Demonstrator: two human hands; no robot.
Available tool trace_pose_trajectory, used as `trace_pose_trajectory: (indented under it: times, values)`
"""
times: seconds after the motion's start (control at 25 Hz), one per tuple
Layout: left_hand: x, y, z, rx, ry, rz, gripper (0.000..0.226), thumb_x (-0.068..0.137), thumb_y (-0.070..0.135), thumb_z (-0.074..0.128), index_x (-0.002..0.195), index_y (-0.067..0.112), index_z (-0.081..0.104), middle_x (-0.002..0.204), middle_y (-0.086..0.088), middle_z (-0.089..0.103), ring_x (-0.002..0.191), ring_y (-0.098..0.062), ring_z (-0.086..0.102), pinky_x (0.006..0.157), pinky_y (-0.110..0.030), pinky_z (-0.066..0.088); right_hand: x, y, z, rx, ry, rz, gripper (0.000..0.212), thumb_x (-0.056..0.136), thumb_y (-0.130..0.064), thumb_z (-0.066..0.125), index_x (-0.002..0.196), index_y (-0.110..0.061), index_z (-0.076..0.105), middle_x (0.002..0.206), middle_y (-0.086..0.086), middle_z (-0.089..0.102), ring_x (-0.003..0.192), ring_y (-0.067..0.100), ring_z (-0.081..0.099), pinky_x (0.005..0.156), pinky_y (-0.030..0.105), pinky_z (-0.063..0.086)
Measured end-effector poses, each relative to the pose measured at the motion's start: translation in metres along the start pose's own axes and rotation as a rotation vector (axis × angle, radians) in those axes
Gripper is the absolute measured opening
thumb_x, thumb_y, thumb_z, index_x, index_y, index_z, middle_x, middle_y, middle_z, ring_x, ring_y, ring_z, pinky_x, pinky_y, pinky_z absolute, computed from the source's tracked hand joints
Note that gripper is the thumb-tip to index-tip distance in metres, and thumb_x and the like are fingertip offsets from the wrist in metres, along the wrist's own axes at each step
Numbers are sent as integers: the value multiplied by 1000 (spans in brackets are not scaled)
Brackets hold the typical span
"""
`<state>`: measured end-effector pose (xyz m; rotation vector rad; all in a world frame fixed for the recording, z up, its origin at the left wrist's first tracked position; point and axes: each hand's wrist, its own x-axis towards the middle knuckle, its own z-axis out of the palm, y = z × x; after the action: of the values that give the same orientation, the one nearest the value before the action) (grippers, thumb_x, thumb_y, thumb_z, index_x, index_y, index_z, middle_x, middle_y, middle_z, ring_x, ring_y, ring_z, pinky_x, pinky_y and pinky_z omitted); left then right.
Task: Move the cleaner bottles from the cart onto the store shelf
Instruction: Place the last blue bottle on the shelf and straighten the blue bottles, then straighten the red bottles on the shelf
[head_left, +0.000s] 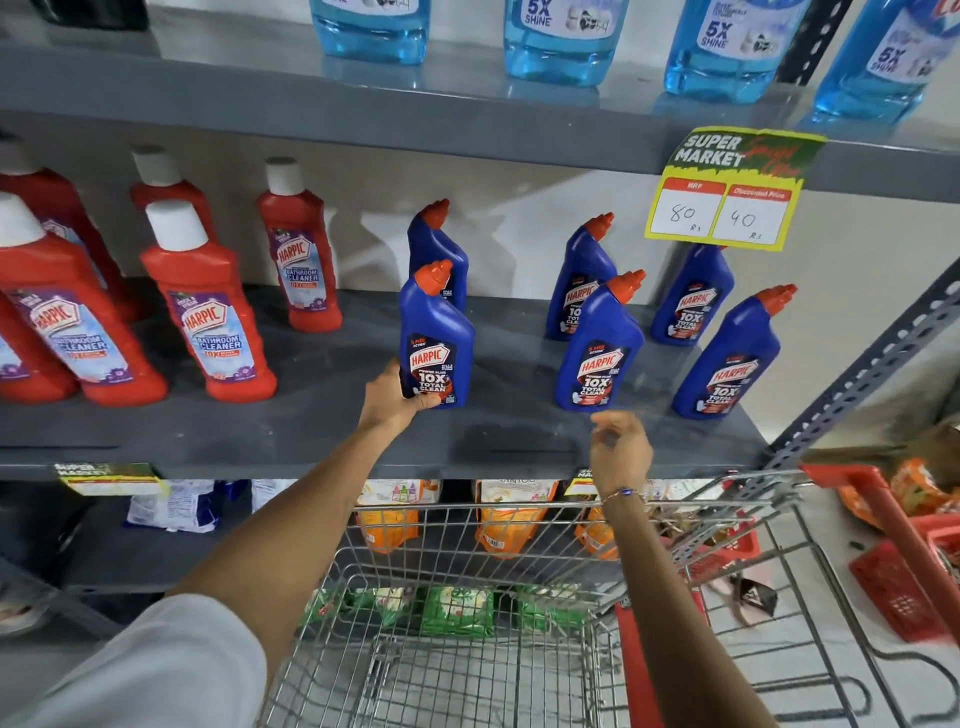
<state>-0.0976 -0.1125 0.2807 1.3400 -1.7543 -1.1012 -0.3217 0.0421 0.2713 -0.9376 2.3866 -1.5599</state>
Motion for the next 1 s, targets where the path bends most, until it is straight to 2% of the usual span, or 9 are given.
trace_pose_trajectory:
  times: [0.16,0.24,0.4,0.56,0.68,0.76,0.88,0.92,1.0]
  values:
    - [-8,-3,-11,38,-12,-4,63,71,16,77,124,5,45,123,-14,62,113,-30,58,96,-38,45,-38,-47,41,-106,-207,-159,21,80,3,51,84,-9,68,93,11,71,84,24,65,67,9,35]
    - [-16,-10,-27,30,57,14,62,74,13,74,127,2,44,126,-17,60,114,-29,58,96,-33,44,-51,-72,61,-131,-307,-200,24,81,3,48,85,-9,68,94,9,72,86,22,65,72,11,37]
    - [-46,-35,-88,58,214,154,21,86,18,61,102,6,61,93,-8,71,84,-19,65,72,-11,38,-78,-117,108,-138,-432,-271,27,79,4,46,83,-9,69,94,10,73,87,24,65,78,20,43]
    - [-57,-72,-163,59,432,188,17,91,20,54,88,3,60,72,-8,63,66,-15,53,63,-17,34,-109,-161,159,-80,-576,-364,24,76,7,48,82,-6,68,91,13,73,84,26,67,73,20,49]
    - [-53,-91,-216,-44,621,183,27,86,21,58,87,-4,49,80,-4,47,75,-20,46,75,-32,40,-129,-191,192,-69,-617,-373,22,78,2,52,93,-5,67,99,13,72,87,24,67,79,21,50]
    - [-38,-108,-247,42,730,86,49,78,21,69,109,-7,44,105,-17,46,101,-33,47,97,-45,40,-135,-203,214,-34,-684,-274,32,79,-6,60,111,-6,60,115,13,66,100,24,63,91,27,49]
    - [-12,-126,-288,-10,558,-14,83,59,26,80,123,-4,38,121,-25,51,114,-35,51,103,-49,41,-139,-216,245,-2,-816,-121,74,73,-16,73,135,-6,34,140,13,44,127,26,44,107,39,39]
    - [-9,-125,-298,-27,455,-49,81,58,22,80,123,-1,39,121,-22,55,111,-30,54,102,-44,43,-140,-217,256,-12,-832,-105,79,71,-17,75,135,-5,31,142,12,42,129,26,42,108,39,37]
    - [-5,-123,-311,20,310,-96,70,67,9,77,124,1,37,124,-19,57,112,-28,56,97,-34,42,-142,-219,272,-11,-822,-95,69,69,-12,77,127,-5,39,133,13,51,120,25,49,104,35,39]
